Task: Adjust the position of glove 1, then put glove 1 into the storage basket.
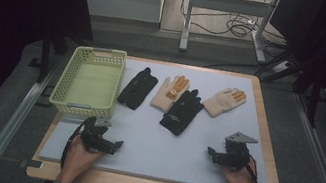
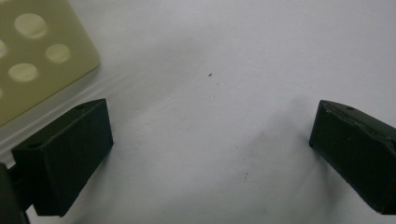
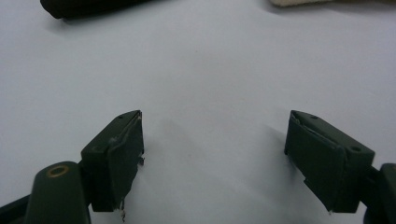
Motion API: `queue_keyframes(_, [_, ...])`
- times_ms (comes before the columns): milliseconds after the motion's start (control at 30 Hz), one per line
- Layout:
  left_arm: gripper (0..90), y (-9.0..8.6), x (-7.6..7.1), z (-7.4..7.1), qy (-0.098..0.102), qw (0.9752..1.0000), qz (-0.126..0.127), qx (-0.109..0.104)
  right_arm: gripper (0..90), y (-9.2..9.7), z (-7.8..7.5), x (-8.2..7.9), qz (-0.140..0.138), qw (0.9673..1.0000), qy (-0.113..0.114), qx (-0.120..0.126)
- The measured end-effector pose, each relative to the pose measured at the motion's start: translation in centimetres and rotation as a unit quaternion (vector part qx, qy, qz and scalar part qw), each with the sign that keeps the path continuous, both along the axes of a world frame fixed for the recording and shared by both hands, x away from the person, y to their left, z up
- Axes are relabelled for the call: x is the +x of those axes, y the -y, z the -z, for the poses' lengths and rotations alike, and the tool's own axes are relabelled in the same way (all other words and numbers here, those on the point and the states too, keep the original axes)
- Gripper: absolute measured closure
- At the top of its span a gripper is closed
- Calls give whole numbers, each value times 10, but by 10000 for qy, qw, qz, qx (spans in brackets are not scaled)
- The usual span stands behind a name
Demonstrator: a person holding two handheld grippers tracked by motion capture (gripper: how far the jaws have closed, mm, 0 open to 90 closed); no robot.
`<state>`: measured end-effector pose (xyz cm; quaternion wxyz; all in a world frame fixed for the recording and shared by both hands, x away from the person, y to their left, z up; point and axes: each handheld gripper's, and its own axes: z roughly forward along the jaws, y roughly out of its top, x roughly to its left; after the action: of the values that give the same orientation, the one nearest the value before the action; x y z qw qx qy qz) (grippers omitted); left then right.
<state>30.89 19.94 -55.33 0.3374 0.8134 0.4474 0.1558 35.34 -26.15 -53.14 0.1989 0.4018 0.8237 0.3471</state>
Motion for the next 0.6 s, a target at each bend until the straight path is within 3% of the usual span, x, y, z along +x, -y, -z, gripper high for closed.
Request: queue_keyframes(600, [0, 0, 0, 0, 1, 10000, 0, -7, 185, 0, 0, 1, -17, 10000, -26, -4])
